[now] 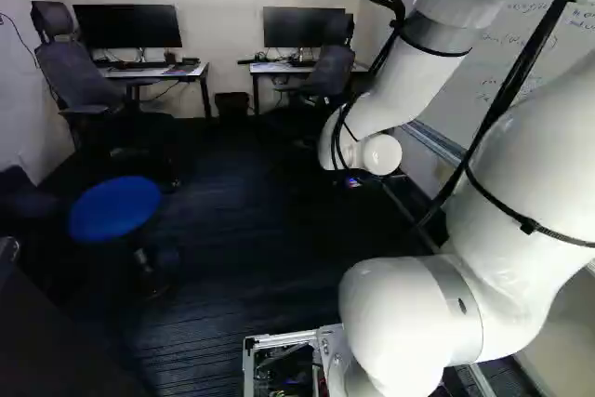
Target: Open the door and move inside
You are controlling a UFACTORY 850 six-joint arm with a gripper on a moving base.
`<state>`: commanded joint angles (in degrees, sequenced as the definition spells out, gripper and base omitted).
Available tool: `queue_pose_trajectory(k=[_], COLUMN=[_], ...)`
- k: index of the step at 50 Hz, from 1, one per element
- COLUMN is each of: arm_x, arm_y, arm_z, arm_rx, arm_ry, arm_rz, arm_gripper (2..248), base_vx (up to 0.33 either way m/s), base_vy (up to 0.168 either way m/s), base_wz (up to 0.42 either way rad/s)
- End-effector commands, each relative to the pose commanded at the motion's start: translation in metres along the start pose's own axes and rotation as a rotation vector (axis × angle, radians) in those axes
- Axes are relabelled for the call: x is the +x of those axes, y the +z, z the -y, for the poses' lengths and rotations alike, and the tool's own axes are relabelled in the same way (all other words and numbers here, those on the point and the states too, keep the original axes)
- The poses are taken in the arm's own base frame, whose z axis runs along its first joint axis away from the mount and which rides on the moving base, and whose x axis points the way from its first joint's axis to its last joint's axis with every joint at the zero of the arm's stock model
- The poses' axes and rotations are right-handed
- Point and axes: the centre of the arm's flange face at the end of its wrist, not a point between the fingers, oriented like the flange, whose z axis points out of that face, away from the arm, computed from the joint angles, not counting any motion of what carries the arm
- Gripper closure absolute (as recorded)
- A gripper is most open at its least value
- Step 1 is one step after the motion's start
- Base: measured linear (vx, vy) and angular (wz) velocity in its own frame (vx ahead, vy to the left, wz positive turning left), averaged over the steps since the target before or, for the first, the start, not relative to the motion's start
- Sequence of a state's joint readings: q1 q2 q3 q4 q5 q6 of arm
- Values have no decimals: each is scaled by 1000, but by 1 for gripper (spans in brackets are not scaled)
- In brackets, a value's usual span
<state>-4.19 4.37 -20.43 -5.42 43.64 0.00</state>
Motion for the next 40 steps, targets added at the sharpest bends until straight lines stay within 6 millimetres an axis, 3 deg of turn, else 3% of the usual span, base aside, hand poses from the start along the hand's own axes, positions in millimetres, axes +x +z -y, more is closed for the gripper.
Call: queue_pose_trajectory(k=[20,40], arm_x=[-4,-18], arm_y=[-6,-25], arm_z=[2,9], arm_rx=[0,2], arm_ry=[3,14], arm_rz=[-4,-15], arm_gripper=[3,3], base_vx=[0,0], base_vy=[0,0], base_wz=[0,0])
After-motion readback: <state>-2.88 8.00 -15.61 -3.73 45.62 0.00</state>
